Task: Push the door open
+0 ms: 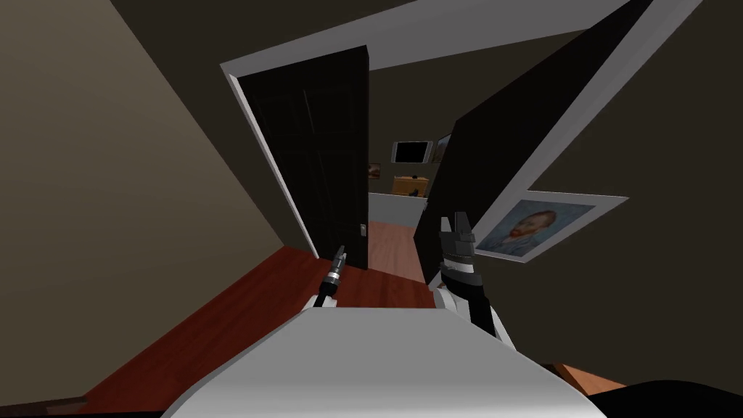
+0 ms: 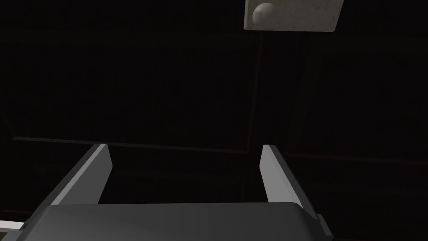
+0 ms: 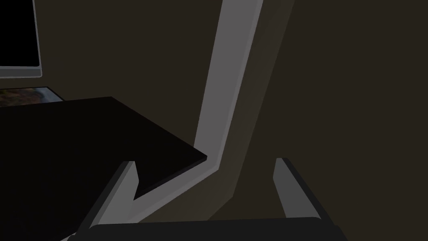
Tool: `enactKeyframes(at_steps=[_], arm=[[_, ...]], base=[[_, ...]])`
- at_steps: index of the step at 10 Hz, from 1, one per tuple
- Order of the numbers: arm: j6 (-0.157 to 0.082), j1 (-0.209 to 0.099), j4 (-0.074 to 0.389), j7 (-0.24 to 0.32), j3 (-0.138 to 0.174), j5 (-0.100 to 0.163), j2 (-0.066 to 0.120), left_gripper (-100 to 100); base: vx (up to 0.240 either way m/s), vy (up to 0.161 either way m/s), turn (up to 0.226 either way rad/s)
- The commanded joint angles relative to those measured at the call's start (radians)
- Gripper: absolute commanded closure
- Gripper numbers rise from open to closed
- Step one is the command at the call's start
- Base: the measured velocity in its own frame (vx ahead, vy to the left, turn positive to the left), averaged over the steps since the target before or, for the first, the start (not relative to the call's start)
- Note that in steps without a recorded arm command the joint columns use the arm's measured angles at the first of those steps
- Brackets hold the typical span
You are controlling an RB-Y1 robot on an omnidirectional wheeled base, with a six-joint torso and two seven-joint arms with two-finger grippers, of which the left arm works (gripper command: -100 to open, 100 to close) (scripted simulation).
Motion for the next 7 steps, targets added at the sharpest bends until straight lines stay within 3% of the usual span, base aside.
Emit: enactKeyframes(at_steps=[1,7], arm=[[-0.010,-0.012,0.037,-0.003,-0.004,0.002,-0.004,-100],[-0.033,-0.051,0.149,-0.007,-0.016,0.008,-0.014,-100]], base=[[0.109,-0.008,-0.038],[0.097,-0.004,-0.038]])
